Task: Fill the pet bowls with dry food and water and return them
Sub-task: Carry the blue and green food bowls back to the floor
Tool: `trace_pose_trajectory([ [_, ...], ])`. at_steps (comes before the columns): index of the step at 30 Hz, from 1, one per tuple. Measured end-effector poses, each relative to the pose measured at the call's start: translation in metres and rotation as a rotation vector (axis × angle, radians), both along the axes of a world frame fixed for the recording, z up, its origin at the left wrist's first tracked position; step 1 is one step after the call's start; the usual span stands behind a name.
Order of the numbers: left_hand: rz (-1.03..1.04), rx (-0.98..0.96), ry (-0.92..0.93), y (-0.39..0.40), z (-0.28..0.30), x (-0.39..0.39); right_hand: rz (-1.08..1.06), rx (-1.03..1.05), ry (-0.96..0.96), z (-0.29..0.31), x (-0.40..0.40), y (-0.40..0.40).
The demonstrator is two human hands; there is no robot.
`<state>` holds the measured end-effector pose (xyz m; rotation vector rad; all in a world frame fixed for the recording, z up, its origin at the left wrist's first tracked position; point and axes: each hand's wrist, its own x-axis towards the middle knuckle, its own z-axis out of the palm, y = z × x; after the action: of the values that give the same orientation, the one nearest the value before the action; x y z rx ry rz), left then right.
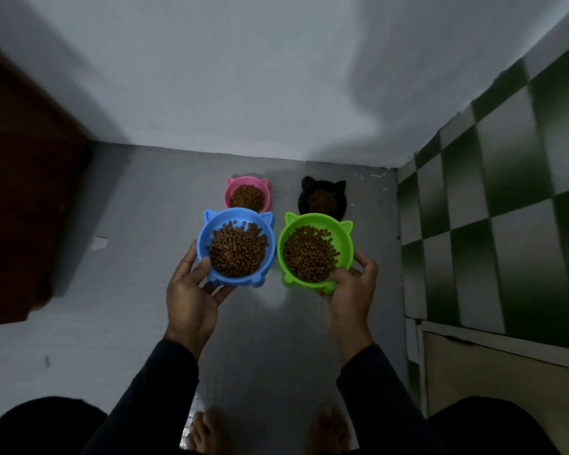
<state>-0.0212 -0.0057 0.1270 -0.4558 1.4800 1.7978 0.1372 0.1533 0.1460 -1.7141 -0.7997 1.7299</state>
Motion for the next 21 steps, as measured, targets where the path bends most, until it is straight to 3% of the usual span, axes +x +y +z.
trace_pose_trajectory([
  [9, -0.014, -0.017, -0.041, 0.011, -0.098, -0.001, -0.060, -0.028, -0.027, -0.105, -0.001, 0.003],
  [21, -0.012, -0.068, -0.084, 0.002, -0.171, 0.005, -0.063, -0.039, -0.168, -0.180, 0.014, 0.012],
])
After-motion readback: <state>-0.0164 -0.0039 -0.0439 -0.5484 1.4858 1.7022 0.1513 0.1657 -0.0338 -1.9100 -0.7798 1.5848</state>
